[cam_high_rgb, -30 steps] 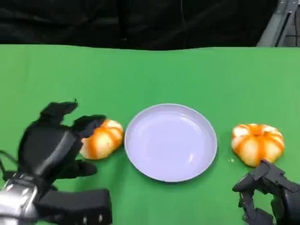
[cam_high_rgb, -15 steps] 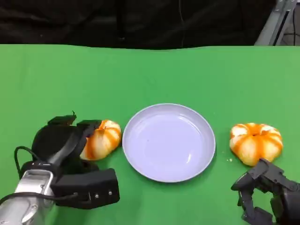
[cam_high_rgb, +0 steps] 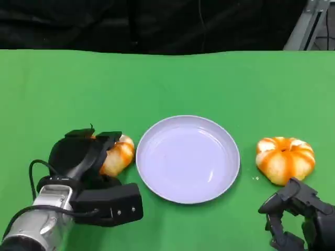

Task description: Grasp the bread from the table and place it into the plate.

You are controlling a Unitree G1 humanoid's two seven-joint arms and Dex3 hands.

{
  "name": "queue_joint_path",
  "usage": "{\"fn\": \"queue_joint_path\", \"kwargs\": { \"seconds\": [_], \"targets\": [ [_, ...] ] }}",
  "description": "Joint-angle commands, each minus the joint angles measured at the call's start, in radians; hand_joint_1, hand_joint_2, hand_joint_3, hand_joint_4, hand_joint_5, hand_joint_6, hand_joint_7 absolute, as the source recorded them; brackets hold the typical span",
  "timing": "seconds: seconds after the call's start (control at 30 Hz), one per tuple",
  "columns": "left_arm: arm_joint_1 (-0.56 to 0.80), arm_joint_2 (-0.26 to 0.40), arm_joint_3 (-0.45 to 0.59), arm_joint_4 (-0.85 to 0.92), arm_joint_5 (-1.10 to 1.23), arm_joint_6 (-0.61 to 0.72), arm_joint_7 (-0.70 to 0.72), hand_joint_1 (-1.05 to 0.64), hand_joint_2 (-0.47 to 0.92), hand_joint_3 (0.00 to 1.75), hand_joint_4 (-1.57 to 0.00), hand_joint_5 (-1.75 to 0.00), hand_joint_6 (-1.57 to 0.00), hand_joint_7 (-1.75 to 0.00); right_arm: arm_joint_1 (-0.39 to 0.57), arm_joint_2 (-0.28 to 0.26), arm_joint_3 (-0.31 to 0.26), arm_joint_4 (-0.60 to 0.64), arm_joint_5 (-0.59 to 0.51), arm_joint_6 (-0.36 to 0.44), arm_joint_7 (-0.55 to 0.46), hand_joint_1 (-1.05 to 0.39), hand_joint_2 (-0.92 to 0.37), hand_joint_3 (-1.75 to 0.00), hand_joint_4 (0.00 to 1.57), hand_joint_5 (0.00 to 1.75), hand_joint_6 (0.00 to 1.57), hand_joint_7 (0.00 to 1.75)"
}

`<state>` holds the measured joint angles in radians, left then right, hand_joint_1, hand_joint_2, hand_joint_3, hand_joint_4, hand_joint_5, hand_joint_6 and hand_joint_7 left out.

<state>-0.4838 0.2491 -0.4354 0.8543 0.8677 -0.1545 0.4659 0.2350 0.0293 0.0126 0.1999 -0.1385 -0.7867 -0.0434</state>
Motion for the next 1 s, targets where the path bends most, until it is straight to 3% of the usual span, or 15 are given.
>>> {"fn": "queue_joint_path", "kwargs": {
  "seconds": [0.03,0.1,0.23,0.63,0.93,1.0],
  "targets": [
    [-0.022,0.009,-0.014,0.034,-0.020,-0.011,0.031,-0.88,0.91,0.00,-0.46,-0.03,-0.54,-0.01,0.007,-0.007,-0.002,-0.011,0.007,0.001,-0.008,-0.12,-0.67,-0.93,0.80,1.75,0.72,1.52],
    [-0.025,0.010,-0.019,0.040,-0.024,-0.012,0.035,-0.88,0.91,0.00,-0.46,-0.03,-0.54,-0.01,0.007,-0.007,-0.002,-0.012,0.007,0.001,-0.008,-0.12,-0.67,-0.93,0.80,1.75,0.72,1.52],
    [-0.046,0.023,-0.039,0.084,-0.028,-0.031,0.021,-0.59,0.88,0.00,-0.60,-0.04,-0.63,-0.02,0.008,-0.009,-0.002,-0.012,0.015,0.001,-0.002,-0.12,-0.67,-0.93,0.80,1.75,0.72,1.52],
    [-0.066,0.025,-0.051,0.123,-0.057,-0.037,0.015,-0.61,0.89,0.00,-0.60,-0.01,-0.63,0.00,0.006,-0.005,-0.004,-0.009,0.019,-0.001,-0.005,-0.12,-0.67,-0.93,0.80,1.75,0.73,1.52],
    [-0.110,-0.025,-0.100,0.287,-0.030,-0.042,0.191,-0.65,0.83,0.00,-0.60,-0.01,-0.65,-0.01,0.001,-0.014,-0.007,0.013,0.020,-0.033,0.000,-0.12,-0.68,-0.93,0.80,1.75,0.72,1.51],
    [-0.108,-0.035,-0.111,0.313,-0.030,-0.058,0.248,-0.49,0.78,0.00,-0.64,-0.03,-0.67,-0.01,0.003,-0.012,-0.008,0.010,0.013,-0.031,-0.004,-0.13,-0.67,-0.93,0.80,1.75,0.72,1.51]
  ]
}}
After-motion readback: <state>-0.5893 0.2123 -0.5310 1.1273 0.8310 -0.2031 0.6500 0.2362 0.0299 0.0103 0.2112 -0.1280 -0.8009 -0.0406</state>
